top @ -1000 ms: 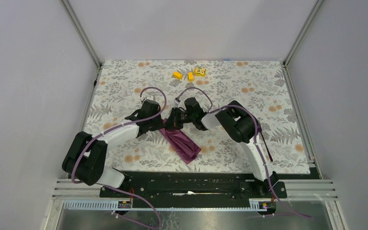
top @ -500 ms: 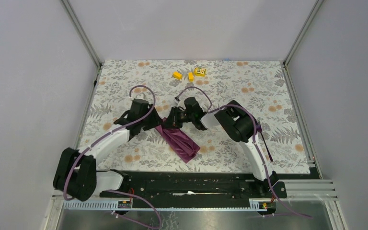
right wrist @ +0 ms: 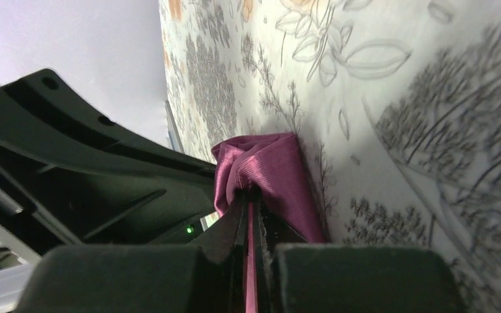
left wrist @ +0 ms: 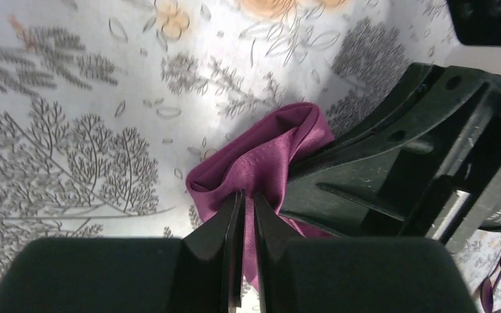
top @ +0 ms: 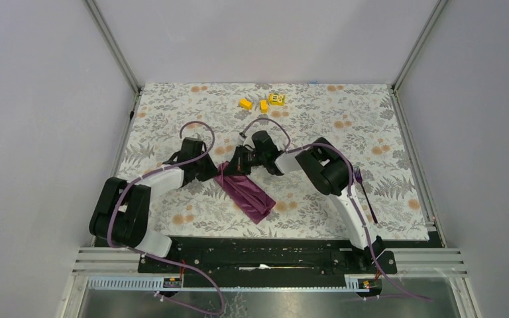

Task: Fold the napkin into a case and place the utensils inside
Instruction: Grasp the top corner of the smaller rectangle folded napkin from the folded napkin.

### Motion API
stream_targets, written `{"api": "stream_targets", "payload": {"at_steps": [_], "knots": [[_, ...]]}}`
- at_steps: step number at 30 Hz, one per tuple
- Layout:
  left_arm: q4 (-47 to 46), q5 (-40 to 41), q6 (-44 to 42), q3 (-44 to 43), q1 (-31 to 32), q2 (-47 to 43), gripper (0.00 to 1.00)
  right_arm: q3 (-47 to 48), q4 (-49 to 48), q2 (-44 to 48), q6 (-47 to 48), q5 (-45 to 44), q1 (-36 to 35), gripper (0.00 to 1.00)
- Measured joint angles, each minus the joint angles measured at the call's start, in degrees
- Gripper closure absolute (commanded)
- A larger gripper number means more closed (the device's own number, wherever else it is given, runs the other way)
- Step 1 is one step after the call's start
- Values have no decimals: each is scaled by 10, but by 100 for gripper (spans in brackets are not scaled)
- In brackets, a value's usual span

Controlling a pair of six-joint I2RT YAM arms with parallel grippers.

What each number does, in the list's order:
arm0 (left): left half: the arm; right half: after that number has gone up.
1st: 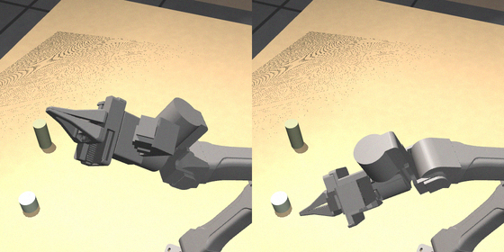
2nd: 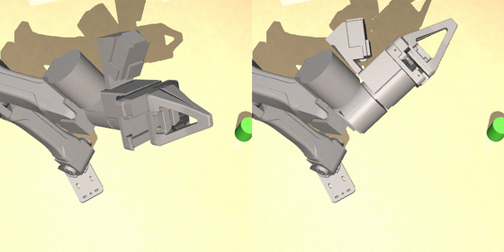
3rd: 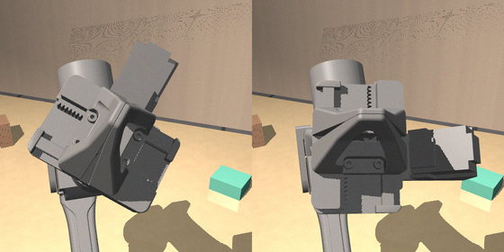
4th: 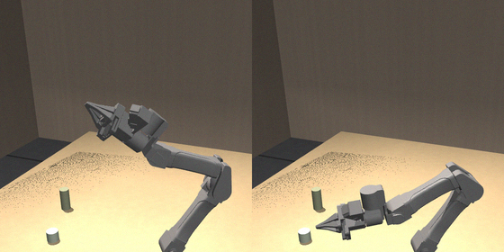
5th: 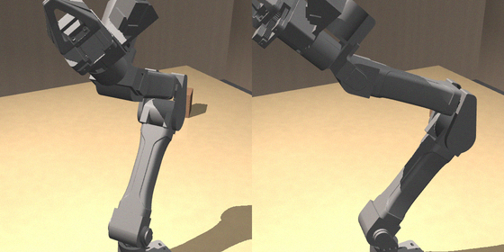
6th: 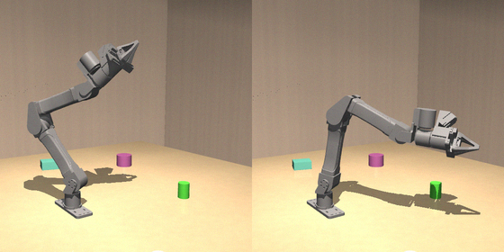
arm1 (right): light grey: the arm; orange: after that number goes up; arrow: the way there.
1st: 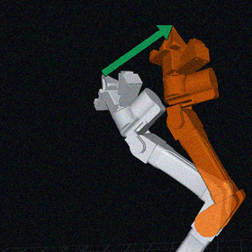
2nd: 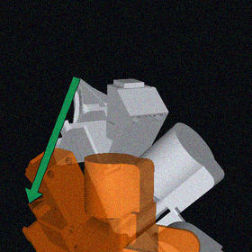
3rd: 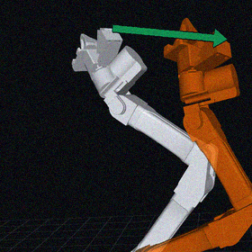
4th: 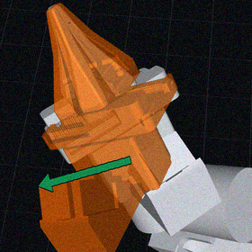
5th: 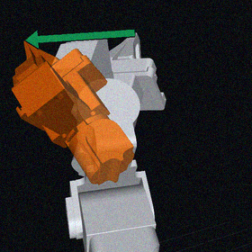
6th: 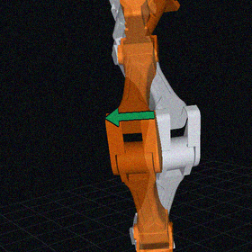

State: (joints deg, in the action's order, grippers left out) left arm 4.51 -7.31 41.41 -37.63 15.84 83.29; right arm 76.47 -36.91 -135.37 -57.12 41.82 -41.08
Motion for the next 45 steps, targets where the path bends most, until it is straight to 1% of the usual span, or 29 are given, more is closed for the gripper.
{"api": "stream_targets", "payload": {"at_steps": [4,6,8,9,11,14,17,19,22,29,31,33,36,45], "knots": [[-17,10,-9,-27,11,31,84,33,27,-14,3,-3,2,100],[-20,16,-9,-28,16,31,80,34,37,-11,11,-7,3,99],[-18,17,-10,-27,18,28,74,32,54,-1,24,-13,3,94],[-14,17,-11,-26,20,23,71,27,64,6,33,-15,3,90],[-3,17,-10,-17,24,-1,65,19,94,22,51,-17,2,86],[21,17,-12,-7,28,-48,62,11,139,49,73,-17,0,84],[37,20,-13,-2,24,-91,62,11,171,69,89,-17,0,83],[43,20,-14,-2,21,-102,66,11,185,81,95,-17,0,82],[52,19,-15,-1,19,-102,69,11,198,96,103,-17,3,79],[60,19,-15,2,16,-90,69,10,214,102,117,-16,21,75],[61,19,-15,2,13,-85,71,12,216,100,121,-13,26,76],[61,19,-15,2,10,-83,74,17,211,95,121,-7,29,81],[61,20,-14,2,5,-78,77,23,198,82,119,0,29,86],[40,23,-8,15,-5,-16,78,73,179,7,99,18,5,87]]}}
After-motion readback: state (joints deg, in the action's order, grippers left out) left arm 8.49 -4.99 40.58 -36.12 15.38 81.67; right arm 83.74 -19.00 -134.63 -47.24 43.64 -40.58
